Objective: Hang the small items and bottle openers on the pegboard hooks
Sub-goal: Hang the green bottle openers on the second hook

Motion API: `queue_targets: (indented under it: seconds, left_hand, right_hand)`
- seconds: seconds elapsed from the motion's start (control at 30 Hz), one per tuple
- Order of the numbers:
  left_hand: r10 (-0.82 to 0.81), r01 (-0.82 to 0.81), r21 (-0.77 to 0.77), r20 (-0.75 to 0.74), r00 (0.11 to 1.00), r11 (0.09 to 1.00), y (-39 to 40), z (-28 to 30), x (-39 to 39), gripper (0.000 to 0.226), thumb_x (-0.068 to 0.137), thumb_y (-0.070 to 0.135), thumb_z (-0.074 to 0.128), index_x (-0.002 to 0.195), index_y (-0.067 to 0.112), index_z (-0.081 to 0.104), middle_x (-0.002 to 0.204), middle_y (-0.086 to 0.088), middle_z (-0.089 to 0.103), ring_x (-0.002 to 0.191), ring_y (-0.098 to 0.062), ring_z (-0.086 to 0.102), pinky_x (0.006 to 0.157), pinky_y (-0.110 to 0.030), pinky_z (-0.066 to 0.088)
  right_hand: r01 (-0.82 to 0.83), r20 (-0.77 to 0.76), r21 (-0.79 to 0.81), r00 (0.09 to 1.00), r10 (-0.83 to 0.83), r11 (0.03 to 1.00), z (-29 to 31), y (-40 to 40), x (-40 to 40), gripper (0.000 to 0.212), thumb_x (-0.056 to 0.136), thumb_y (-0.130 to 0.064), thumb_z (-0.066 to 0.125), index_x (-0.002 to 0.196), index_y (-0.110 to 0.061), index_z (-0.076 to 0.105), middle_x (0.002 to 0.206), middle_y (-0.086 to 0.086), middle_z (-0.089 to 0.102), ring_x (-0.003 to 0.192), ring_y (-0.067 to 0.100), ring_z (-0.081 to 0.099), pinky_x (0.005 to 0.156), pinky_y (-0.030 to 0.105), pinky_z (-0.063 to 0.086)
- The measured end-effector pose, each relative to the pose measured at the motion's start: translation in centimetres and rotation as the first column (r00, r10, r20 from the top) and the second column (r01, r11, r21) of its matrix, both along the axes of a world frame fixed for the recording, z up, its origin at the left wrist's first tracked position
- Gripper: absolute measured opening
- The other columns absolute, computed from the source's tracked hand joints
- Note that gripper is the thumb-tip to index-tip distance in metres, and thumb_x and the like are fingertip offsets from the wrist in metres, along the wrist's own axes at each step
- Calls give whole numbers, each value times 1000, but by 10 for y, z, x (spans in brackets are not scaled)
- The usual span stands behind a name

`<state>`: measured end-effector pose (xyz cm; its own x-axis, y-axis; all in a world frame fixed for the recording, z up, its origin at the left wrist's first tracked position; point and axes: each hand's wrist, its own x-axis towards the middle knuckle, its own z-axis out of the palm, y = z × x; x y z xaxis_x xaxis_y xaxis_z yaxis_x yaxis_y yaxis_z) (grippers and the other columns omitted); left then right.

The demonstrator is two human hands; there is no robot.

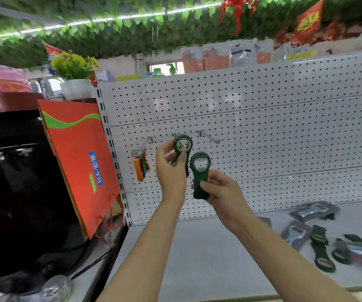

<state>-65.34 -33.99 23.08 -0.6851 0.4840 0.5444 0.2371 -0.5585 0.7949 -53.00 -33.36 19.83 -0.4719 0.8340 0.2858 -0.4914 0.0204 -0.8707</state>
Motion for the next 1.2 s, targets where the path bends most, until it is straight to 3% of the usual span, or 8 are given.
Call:
queue_targets:
  seconds: [0.23, 0.53, 0.63, 0.73, 0.97, 1.03, 1.1, 1.2]
  left_hand:
    - [-24, 21, -58, -54, 998, 998, 13, -6, -14, 45, 90, -4, 61, 111, 36, 63, 117, 8, 65, 95, -5, 65, 84, -29, 57]
    - [69, -137, -235, -274, 959, 962, 35, 3, -37, 53, 89, -4, 59, 116, 43, 60, 122, 4, 58, 97, -10, 62, 85, -39, 58]
    - [45, -144, -265, -348, 937, 953, 33, 5, -41, 60, 88, -10, 55, 123, 38, 59, 127, 5, 53, 104, -8, 60, 92, -36, 56]
    - [38, -173, -273, -436, 899, 946, 23, 8, -47, 69, 84, -15, 51, 127, 38, 56, 131, 7, 48, 115, -11, 55, 93, -20, 47]
    - [117, -360, -100, -838, 533, 928, -15, 18, -59, 94, 69, -20, 45, 144, 36, 41, 142, 16, 42, 127, -8, 41, 92, -9, 33]
    - [115, -376, -60, -897, 426, 925, -19, 19, -61, 90, 69, -19, 46, 145, 28, 44, 146, 12, 44, 131, -10, 38, 103, -4, 22]
    - [110, -390, -44, -925, 363, 920, -19, 19, -62, 85, 70, -18, 47, 145, 23, 46, 147, 9, 46, 131, -12, 36, 109, -10, 20]
    - [68, -395, -91, -926, 371, 914, -15, 22, -62, 80, 73, -17, 47, 144, 20, 48, 147, 8, 47, 129, -17, 40, 106, -29, 37]
  right_hand:
    - [33, 23, 20, 999, -34, 999, 15, 8, -2, 24, 89, 10, 54, 109, 3, 63, 94, 16, 71, 89, 27, 68, 77, 35, 55]
    - [88, 85, 57, 992, -92, 995, 21, 17, -13, 21, 86, 9, 59, 102, -2, 67, 94, 17, 73, 90, 30, 69, 87, 45, 53]
    - [83, 76, 60, 993, -87, 995, 23, 20, -16, 21, 86, 9, 60, 104, -1, 66, 97, 20, 73, 91, 32, 69, 79, 37, 57]
    - [78, 72, 86, 994, -84, 993, 26, 24, -23, 21, 85, 7, 62, 104, -2, 67, 97, 18, 74, 95, 34, 70, 86, 41, 56]
    - [92, 71, 117, 992, -101, 989, 29, 26, -43, 19, 84, 5, 64, 100, -5, 68, 93, 16, 74, 88, 29, 70, 86, 41, 55]
    - [106, 65, 110, 991, -114, 988, 27, 28, -49, 18, 84, 5, 65, 100, -3, 67, 95, 19, 73, 88, 31, 69, 86, 42, 55]
    - [117, 73, 98, 990, -125, 988, 26, 32, -53, 18, 85, 5, 64, 101, -2, 66, 96, 20, 73, 87, 30, 69, 83, 39, 56]
    - [142, 126, 94, 980, -154, 985, 26, 43, -57, 19, 86, 4, 64, 103, -4, 66, 97, 19, 73, 91, 31, 71, 80, 35, 57]
